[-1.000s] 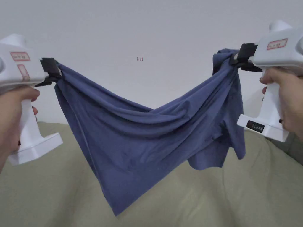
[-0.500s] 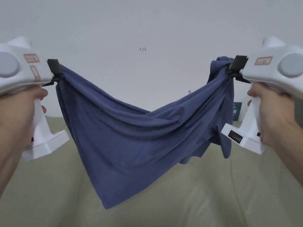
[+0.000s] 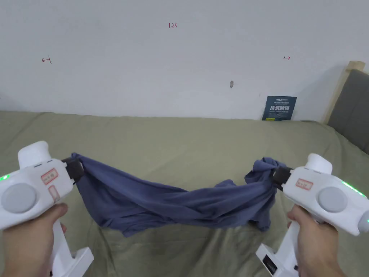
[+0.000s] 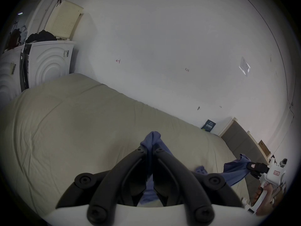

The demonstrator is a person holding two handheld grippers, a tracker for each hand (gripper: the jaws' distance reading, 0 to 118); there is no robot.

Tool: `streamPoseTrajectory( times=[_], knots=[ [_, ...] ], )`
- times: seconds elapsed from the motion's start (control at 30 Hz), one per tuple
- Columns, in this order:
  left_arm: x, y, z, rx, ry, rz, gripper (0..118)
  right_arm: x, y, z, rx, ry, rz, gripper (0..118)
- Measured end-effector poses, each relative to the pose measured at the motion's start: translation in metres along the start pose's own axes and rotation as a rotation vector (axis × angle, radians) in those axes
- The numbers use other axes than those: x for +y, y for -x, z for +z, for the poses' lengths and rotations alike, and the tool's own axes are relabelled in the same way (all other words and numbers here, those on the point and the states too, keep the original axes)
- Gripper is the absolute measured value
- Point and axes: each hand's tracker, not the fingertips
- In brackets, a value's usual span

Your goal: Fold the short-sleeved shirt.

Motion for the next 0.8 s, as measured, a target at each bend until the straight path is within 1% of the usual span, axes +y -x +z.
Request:
streamPoseTrajectory(
  times=[0.07,0.1,0.13,0.17,0.2,0.23,0.3,0.33,0.4,0.47,0.5,0.53,0.57,0.6,0.63,0.67,0.7,0.73,0.77,0.8],
  knots=[
    [-0.019,0.001,0.037,-0.026,0.022,-0.018,6,-0.026,-0.014,0.029,-0.002,0.037,-0.009,5],
    [-0.033,0.002,0.058,-0.012,0.059,-0.064,6,-0.040,-0.021,0.045,-0.016,0.084,0.012,5],
    [-0.047,0.006,0.078,-0.004,0.049,-0.059,6,-0.055,-0.032,0.061,-0.016,0.080,0.009,5],
    [-0.060,0.011,0.093,-0.025,0.082,-0.069,6,-0.068,-0.039,0.074,-0.024,0.103,0.014,5],
    [-0.077,0.014,0.112,-0.014,0.144,-0.070,6,-0.083,-0.047,0.087,-0.033,0.150,0.012,5],
    [-0.092,0.020,0.129,-0.006,0.147,-0.081,6,-0.097,-0.057,0.101,-0.034,0.175,-0.011,5],
    [-0.119,0.033,0.159,-0.024,0.201,-0.087,6,-0.120,-0.072,0.123,-0.052,0.232,-0.016,5],
    [-0.133,0.038,0.172,0.016,0.212,-0.103,6,-0.132,-0.078,0.131,-0.071,0.262,-0.005,5],
    [-0.156,0.048,0.186,0.037,0.276,-0.142,6,-0.151,-0.094,0.140,-0.074,0.291,0.009,5],
    [-0.174,0.063,0.191,0.049,0.307,-0.132,6,-0.166,-0.104,0.145,-0.096,0.307,0.023,6],
    [-0.179,0.068,0.189,0.044,0.310,-0.117,6,-0.169,-0.109,0.144,-0.108,0.307,0.021,8],
    [-0.184,0.073,0.186,0.049,0.316,-0.108,6,-0.173,-0.111,0.149,-0.115,0.304,0.015,12],
    [-0.186,0.076,0.185,0.046,0.307,-0.111,7,-0.173,-0.115,0.148,-0.120,0.298,0.010,26],
    [-0.189,0.081,0.182,0.047,0.289,-0.124,32,-0.174,-0.118,0.148,-0.123,0.290,0.008,66],
    [-0.190,0.083,0.183,0.079,0.257,-0.159,78,-0.174,-0.121,0.150,-0.120,0.289,0.019,98],
    [-0.190,0.082,0.185,0.132,0.251,-0.215,116,-0.174,-0.121,0.156,-0.107,0.281,0.038,115],
    [-0.191,0.082,0.193,0.171,0.225,-0.254,116,-0.172,-0.118,0.170,-0.086,0.241,0.079,118],
    [-0.185,0.082,0.212,0.149,0.125,-0.260,117,-0.171,-0.112,0.187,-0.068,0.186,0.128,118],
    [-0.181,0.083,0.222,0.139,0.128,-0.294,118,-0.171,-0.106,0.202,-0.043,0.157,0.176,118],
    [-0.179,0.084,0.232,0.138,0.132,-0.298,118,-0.169,-0.094,0.217,-0.010,0.141,0.237,118]
  ],
)
